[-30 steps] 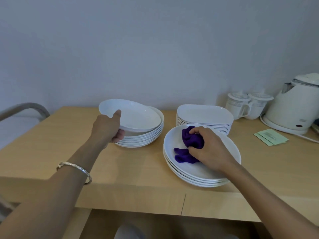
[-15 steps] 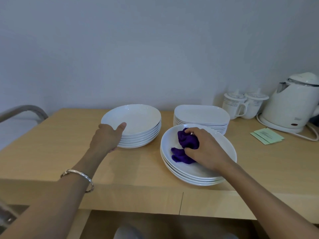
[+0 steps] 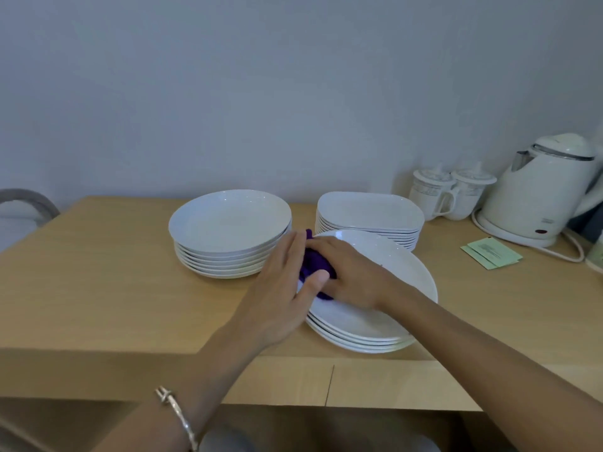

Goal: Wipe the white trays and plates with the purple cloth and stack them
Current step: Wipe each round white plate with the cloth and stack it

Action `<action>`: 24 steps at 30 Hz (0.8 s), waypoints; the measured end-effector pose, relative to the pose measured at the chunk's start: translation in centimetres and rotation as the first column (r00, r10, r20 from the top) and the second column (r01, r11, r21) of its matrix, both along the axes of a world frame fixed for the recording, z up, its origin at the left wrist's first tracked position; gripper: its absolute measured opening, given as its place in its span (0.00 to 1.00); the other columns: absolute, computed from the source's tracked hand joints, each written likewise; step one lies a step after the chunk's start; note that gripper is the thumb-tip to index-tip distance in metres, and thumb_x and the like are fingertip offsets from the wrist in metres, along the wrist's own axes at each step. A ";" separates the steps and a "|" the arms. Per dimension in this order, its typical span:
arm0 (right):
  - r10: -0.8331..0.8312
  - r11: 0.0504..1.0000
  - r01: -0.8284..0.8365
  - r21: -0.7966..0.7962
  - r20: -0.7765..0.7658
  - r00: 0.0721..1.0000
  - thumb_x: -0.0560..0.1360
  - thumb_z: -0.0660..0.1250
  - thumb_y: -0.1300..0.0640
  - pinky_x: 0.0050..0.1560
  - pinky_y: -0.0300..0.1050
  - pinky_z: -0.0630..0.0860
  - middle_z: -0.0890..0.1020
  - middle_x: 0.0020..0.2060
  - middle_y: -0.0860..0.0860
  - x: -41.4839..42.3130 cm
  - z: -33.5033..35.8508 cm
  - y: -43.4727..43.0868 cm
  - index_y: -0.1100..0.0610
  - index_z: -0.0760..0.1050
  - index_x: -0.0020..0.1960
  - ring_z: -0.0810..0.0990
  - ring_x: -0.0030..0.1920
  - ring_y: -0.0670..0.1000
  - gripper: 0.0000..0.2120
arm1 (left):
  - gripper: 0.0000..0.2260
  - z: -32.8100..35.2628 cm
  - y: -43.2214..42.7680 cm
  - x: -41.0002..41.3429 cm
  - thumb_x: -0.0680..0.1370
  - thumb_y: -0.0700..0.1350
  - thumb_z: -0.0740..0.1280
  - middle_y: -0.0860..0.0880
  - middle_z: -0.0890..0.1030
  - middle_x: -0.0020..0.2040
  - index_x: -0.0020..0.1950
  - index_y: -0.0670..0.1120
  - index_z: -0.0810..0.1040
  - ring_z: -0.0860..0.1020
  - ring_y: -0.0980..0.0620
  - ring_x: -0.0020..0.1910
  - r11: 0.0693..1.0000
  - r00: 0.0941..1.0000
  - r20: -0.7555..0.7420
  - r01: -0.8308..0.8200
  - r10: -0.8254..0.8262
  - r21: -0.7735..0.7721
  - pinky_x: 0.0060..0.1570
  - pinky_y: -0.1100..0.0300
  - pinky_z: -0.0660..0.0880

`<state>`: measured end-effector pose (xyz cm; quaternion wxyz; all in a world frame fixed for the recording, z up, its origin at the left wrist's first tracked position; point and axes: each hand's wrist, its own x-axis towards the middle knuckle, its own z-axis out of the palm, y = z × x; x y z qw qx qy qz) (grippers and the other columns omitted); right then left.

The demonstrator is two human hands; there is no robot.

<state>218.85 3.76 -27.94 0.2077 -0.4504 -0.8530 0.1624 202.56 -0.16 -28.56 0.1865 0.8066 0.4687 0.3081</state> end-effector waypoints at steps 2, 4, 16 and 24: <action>-0.123 0.988 0.109 0.114 0.127 0.984 0.76 0.62 0.48 0.68 0.50 0.64 0.70 0.67 0.49 1.6 -0.9 2.1 0.52 0.65 0.71 0.67 0.66 0.52 0.25 | 0.32 -0.7 0.3 0.7 0.81 0.57 0.53 0.56 0.42 0.78 0.78 0.49 0.40 0.41 0.71 0.68 0.999 0.994 -0.107 0.015 -0.020 -0.049 0.57 0.83 0.34; -0.248 0.952 0.187 0.241 0.257 0.934 0.79 0.60 0.49 0.69 0.54 0.61 0.66 0.71 0.52 3.9 -0.9 2.8 0.55 0.64 0.72 0.62 0.70 0.55 0.24 | 0.31 -0.9 0.4 0.9 0.82 0.56 0.50 0.54 0.39 0.78 0.78 0.47 0.38 0.39 0.66 0.73 0.995 0.979 -0.204 -0.031 0.011 -0.096 0.63 0.76 0.34; 0.093 0.941 -0.104 -0.321 -0.050 0.994 0.78 0.61 0.59 0.54 0.46 0.72 0.79 0.51 0.52 2.1 2.5 -6.3 0.56 0.72 0.59 0.76 0.50 0.50 0.10 | 0.32 -1.6 -0.1 1.7 0.76 0.69 0.43 0.60 0.36 0.76 0.70 0.59 0.28 0.42 0.64 0.75 0.984 0.993 0.114 0.014 0.007 -0.179 0.76 0.56 0.46; -0.218 0.968 0.171 0.184 0.277 0.936 0.79 0.58 0.54 0.68 0.51 0.60 0.67 0.67 0.56 3.1 -1.3 3.2 0.59 0.65 0.69 0.60 0.70 0.58 0.20 | 0.27 -2.1 0.0 2.0 0.82 0.55 0.48 0.57 0.44 0.79 0.78 0.52 0.40 0.46 0.61 0.76 0.987 0.993 -0.045 -0.117 0.113 -0.114 0.72 0.64 0.47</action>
